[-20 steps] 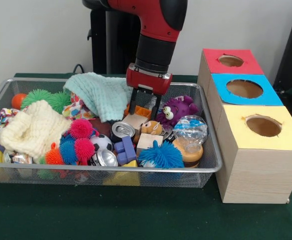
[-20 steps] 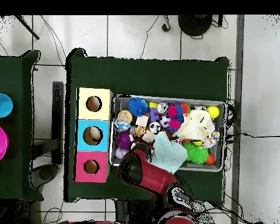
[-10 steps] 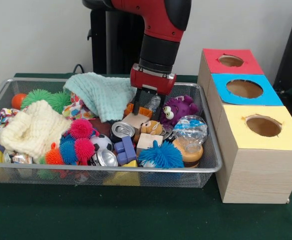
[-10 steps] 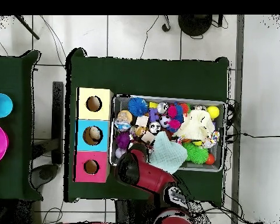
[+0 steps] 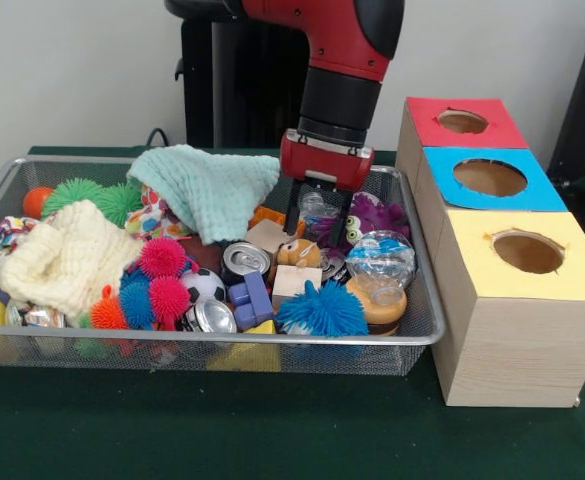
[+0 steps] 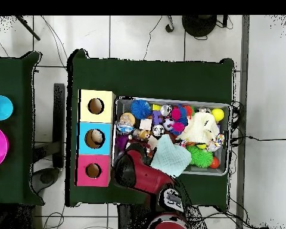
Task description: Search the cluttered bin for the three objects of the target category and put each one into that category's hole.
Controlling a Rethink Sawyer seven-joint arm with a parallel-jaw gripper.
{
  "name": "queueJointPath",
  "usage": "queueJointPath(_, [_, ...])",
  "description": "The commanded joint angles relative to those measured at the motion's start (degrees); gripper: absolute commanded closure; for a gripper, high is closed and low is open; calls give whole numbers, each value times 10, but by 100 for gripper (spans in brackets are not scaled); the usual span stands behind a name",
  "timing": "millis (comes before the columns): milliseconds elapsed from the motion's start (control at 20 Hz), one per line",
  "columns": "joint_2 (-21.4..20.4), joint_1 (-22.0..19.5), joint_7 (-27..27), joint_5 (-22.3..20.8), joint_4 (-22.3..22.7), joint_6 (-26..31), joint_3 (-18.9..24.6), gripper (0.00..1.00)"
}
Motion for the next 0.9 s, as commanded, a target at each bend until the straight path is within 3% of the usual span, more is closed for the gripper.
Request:
queueJointPath(50, [-9,-1,114,20,-74,-25,27,0])
queueJointPath(900, [15,-6,115,6,-84,-58,14,0])
